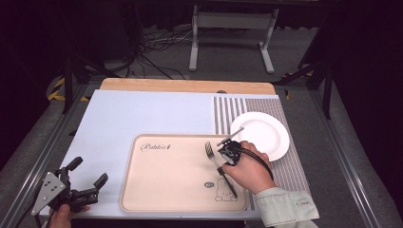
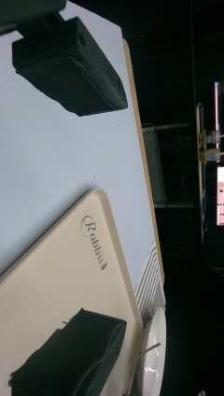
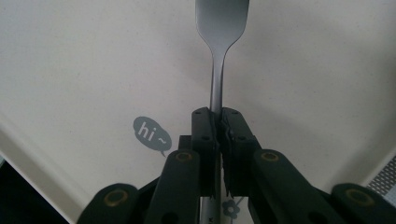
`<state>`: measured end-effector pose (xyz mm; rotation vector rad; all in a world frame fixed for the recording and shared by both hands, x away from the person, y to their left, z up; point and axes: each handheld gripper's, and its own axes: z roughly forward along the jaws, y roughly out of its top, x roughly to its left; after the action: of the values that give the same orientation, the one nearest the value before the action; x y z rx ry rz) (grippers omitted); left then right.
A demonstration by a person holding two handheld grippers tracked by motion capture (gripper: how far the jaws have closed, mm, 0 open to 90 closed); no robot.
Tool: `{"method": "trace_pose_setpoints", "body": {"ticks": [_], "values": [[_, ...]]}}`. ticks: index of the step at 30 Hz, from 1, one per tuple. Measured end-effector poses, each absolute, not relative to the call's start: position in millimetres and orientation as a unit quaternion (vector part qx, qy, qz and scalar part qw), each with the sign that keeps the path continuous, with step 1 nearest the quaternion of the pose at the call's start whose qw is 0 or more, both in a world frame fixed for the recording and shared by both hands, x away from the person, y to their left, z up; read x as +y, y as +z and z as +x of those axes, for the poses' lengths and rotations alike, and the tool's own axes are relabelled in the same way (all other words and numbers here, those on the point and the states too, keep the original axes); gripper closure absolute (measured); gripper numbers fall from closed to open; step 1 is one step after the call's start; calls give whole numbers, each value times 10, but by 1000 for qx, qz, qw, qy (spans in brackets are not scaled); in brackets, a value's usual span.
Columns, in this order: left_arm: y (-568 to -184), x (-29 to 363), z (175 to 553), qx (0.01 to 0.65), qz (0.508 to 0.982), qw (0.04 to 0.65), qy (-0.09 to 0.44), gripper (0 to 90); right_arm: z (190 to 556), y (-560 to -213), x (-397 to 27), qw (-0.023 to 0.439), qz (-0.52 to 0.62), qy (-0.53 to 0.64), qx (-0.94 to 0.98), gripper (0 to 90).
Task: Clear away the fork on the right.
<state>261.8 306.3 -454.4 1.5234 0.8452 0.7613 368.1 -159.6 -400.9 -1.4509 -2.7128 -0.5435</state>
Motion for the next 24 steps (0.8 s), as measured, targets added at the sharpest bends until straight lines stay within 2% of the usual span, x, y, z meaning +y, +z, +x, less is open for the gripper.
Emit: {"method": "trace_pose_setpoints", "body": {"ticks": [21, 24], "values": [[-4549, 3056, 2621, 362, 652, 581, 325, 9, 3701, -4132, -1558, 14, -465, -151, -872, 849], [-4550, 3058, 2621, 362, 653, 581, 325, 10, 3700, -4131, -1558, 11, -462, -152, -874, 807]]}}
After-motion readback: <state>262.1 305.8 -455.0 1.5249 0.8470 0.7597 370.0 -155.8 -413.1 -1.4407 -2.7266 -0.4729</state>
